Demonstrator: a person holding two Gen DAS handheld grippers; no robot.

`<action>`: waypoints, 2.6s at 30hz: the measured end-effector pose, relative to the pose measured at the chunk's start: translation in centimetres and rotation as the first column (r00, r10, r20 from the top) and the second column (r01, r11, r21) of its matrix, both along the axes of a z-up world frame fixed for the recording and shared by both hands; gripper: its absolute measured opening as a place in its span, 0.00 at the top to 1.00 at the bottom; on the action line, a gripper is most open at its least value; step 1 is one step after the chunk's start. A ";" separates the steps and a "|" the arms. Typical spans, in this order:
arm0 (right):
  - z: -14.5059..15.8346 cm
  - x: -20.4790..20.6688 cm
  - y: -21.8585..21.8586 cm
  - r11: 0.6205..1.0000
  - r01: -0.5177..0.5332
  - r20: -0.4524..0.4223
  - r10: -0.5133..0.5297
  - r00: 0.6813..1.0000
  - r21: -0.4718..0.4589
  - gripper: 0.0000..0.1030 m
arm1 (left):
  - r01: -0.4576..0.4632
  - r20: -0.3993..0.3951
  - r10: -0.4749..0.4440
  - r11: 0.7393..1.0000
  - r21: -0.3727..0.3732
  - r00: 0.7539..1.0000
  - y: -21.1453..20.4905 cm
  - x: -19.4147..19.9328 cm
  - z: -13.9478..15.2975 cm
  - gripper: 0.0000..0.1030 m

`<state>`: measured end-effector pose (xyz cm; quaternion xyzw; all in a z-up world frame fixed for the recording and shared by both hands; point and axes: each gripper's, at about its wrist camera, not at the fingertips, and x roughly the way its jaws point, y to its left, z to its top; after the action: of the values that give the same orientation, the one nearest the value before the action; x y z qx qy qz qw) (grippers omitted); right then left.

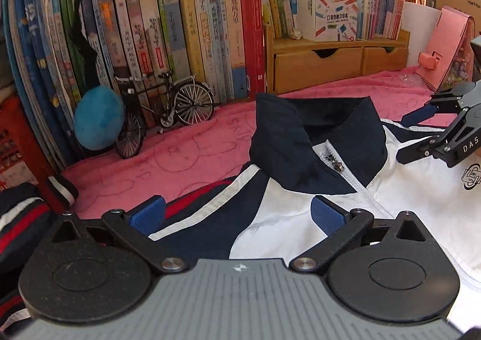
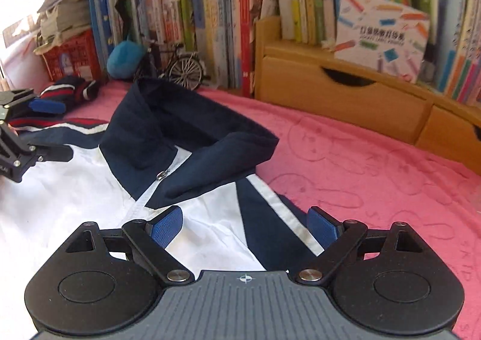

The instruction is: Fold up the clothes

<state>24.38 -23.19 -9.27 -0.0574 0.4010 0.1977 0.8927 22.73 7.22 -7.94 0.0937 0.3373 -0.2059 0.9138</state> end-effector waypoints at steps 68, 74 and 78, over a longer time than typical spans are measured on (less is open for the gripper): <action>2.0 -7.7 14.2 0.986 -0.167 0.230 0.165 0.959 -0.013 0.26 | -0.594 0.199 0.560 0.747 0.297 0.804 16.4 2.7 -0.9 0.54; -0.7 -9.4 15.1 0.992 -0.115 0.185 0.122 0.975 -0.050 0.26 | -0.568 0.056 0.582 0.808 -0.158 0.811 18.0 -1.4 4.6 0.94; -0.8 -9.2 13.6 0.994 -0.053 0.197 0.071 0.978 -0.095 0.26 | -0.553 0.083 0.609 0.762 -0.338 0.789 19.5 -4.4 8.7 0.95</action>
<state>15.21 -9.64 -10.04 -0.1292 0.3157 0.2007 0.9183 18.31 26.75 0.76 -0.1347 0.2274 0.0505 0.9631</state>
